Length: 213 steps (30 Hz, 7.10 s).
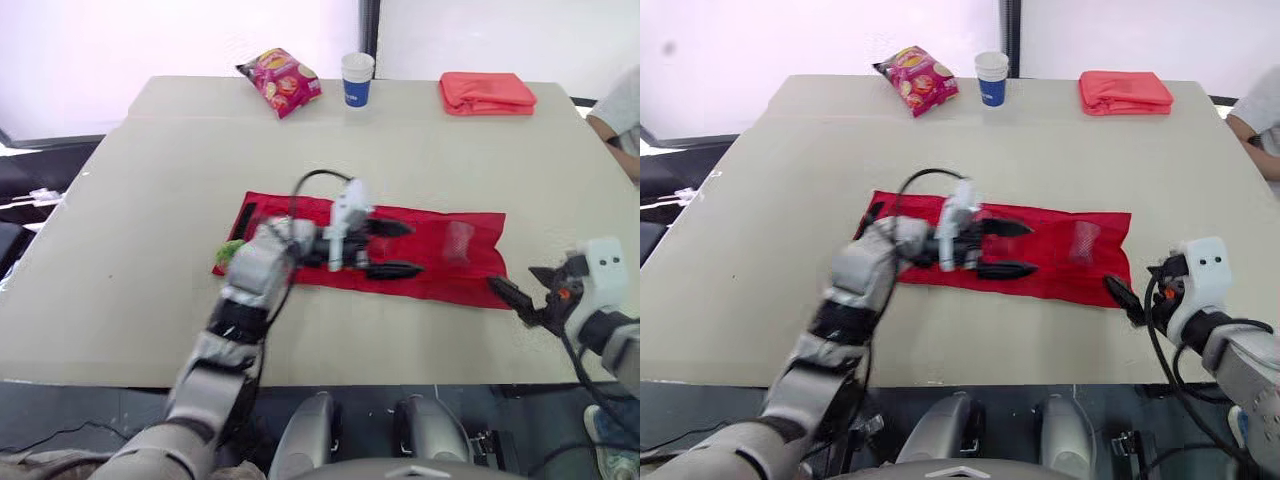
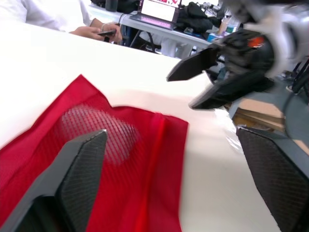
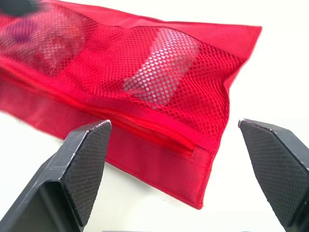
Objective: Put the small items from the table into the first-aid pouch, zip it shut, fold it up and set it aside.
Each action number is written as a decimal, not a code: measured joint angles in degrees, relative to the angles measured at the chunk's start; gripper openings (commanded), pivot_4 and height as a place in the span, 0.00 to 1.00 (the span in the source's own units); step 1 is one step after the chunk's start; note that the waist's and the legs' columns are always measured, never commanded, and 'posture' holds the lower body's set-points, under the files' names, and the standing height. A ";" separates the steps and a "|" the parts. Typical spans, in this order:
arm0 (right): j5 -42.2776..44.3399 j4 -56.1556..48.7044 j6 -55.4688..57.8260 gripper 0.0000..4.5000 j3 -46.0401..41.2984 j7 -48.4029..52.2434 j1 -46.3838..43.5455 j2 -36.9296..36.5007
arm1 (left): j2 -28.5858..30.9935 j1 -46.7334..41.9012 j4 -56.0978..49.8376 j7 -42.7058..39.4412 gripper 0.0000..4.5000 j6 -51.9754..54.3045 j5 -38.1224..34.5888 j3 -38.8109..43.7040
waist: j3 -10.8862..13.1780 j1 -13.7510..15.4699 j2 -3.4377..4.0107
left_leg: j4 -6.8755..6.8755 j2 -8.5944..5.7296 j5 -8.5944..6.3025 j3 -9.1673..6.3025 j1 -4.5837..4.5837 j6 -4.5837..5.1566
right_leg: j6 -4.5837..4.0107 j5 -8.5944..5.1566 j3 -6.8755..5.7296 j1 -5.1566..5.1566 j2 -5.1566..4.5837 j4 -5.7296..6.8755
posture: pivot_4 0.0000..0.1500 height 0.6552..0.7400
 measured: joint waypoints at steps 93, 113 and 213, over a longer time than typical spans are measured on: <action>22.08 0.47 -38.44 0.98 1.70 23.58 10.34 -36.82 | -21.52 -10.05 9.41 64.52 1.00 51.62 -16.26 37.36 | 0.12 1.71 -0.29 | -0.18 -0.07 -0.08 -0.11 0.66 0.08 | 0.04 0.01 -0.01 0.92 -0.18 -0.58 | 1.00 0.99; 22.85 0.17 -40.26 0.98 3.34 20.59 9.98 -36.87 | -27.35 -16.16 17.68 68.64 1.00 54.85 -19.49 49.12 | 0.20 1.93 -0.40 | -0.19 -0.10 -0.07 -0.11 0.65 0.04 | 0.06 0.00 -0.04 0.90 -0.11 -0.60 | 1.00 0.99; 15.00 3.99 -17.22 0.99 0.35 -11.91 15.40 22.00 | 6.40 1.37 -17.40 19.51 0.99 9.54 -20.09 9.59 | 0.06 0.42 -0.12 | -1.03 -0.06 0.26 0.00 0.81 -0.46 | -0.06 0.00 0.27 0.50 0.00 -0.51 | 1.00 0.99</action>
